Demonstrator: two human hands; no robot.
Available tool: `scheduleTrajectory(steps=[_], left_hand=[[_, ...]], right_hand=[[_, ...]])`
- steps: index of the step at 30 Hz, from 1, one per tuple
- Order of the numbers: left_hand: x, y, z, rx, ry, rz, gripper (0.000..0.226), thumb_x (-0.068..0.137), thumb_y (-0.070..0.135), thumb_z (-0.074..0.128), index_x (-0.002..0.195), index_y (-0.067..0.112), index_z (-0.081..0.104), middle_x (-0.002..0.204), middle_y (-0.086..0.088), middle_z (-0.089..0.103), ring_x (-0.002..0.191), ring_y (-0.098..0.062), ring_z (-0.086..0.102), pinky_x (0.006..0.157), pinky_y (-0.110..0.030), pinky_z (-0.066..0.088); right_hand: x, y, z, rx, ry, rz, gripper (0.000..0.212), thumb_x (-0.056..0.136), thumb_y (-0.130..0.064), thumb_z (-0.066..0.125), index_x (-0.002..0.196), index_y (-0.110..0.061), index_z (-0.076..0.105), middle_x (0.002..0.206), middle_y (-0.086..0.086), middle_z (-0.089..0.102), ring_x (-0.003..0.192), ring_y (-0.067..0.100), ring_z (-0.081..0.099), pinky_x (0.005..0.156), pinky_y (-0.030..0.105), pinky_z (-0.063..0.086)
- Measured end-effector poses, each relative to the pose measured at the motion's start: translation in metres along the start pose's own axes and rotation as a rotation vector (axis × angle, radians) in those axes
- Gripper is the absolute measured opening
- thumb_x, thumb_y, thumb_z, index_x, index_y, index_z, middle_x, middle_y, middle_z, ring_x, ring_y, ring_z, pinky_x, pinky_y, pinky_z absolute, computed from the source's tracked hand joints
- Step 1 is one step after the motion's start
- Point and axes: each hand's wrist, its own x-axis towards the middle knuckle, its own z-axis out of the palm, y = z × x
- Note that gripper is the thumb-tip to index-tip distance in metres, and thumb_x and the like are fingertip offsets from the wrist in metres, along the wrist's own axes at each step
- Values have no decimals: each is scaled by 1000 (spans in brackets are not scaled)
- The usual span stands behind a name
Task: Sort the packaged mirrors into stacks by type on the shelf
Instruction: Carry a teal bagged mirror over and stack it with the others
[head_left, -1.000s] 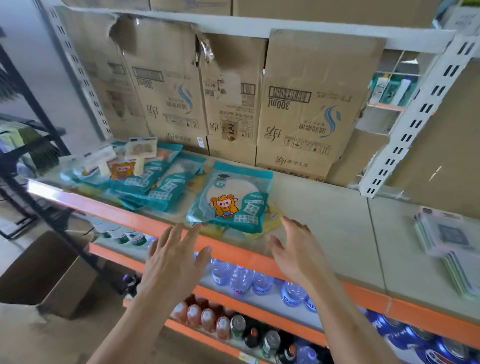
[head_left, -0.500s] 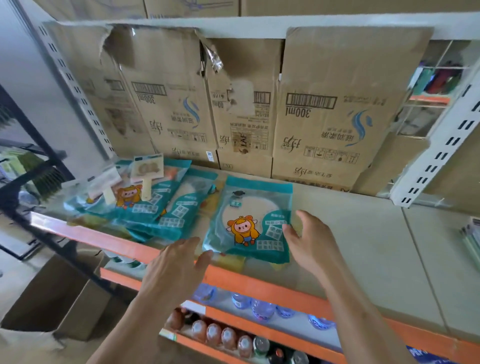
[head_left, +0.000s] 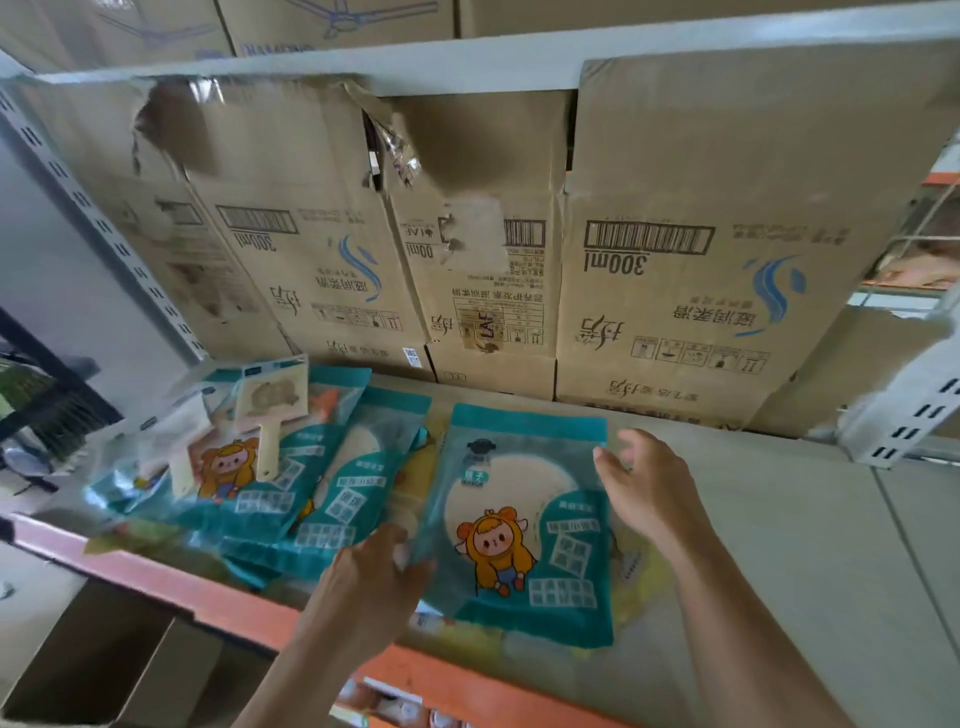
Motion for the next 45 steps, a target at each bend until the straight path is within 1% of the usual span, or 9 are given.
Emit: scheduleTrajectory(steps=[4, 9, 12, 15, 18, 24, 30, 37, 45], left_hand=[[10, -7, 3, -92, -64, -82, 17, 85, 40, 62, 95, 30, 53, 89, 7, 68, 77, -10, 66, 75, -33, 54], [19, -7, 8, -173, -91, -137, 8, 82, 27, 69, 84, 21, 63, 82, 1, 66, 77, -16, 64, 70, -31, 52], [22, -7, 9, -162, -111, -129, 11, 85, 29, 65, 82, 20, 61, 81, -3, 66, 77, -19, 65, 70, -33, 53], [23, -10, 10, -149, -89, -106, 16, 91, 31, 56, 82, 19, 57, 82, -4, 64, 77, -20, 64, 73, -39, 56], [23, -13, 13, -104, -42, -43, 18, 95, 35, 48, 83, 23, 52, 80, 1, 63, 73, -16, 63, 69, -36, 56], [19, -12, 17, -24, 72, 48, 17, 96, 39, 46, 89, 24, 52, 80, 10, 58, 70, -9, 60, 65, -31, 54], [16, -17, 14, -139, 39, 4, 12, 92, 36, 55, 83, 27, 56, 77, 7, 67, 63, -11, 67, 62, -38, 58], [10, -16, 10, -253, -22, -48, 12, 88, 26, 64, 80, 17, 64, 67, -2, 68, 60, -14, 66, 61, -37, 58], [14, -15, 12, -376, -25, -62, 18, 89, 19, 62, 79, 4, 63, 58, -2, 60, 41, -1, 55, 43, -17, 44]], right_hand=[[17, 0, 9, 47, -12, 13, 52, 97, -37, 47, 140, -11, 40, 128, 7, 59, 96, 14, 56, 77, 22, 38], [34, 6, 19, 136, 21, 73, 53, 93, -38, 54, 137, -11, 44, 127, 9, 60, 108, 22, 60, 92, 32, 46], [40, 9, 25, 200, 38, 114, 53, 90, -40, 57, 134, -12, 47, 119, 7, 63, 99, 21, 62, 83, 35, 50], [43, 12, 31, 74, 62, 86, 24, 89, -41, 56, 94, -19, 63, 88, 1, 67, 78, 19, 62, 66, 36, 52], [44, 16, 32, -66, 105, 60, 34, 91, -41, 53, 71, -13, 53, 67, 0, 58, 63, 17, 55, 53, 30, 41], [46, 24, 34, -113, 140, -33, 36, 94, -38, 49, 67, -14, 48, 65, -1, 52, 62, 19, 52, 53, 30, 37], [44, 27, 37, -62, 179, -49, 36, 94, -35, 49, 67, -11, 46, 64, 1, 51, 60, 18, 48, 52, 31, 34], [43, 30, 39, -24, 201, -72, 36, 94, -35, 49, 64, -15, 44, 62, -1, 48, 57, 13, 44, 49, 28, 32], [35, 25, 35, 10, 214, -51, 38, 95, -32, 50, 61, -18, 40, 61, -3, 46, 55, 9, 41, 48, 26, 28]])
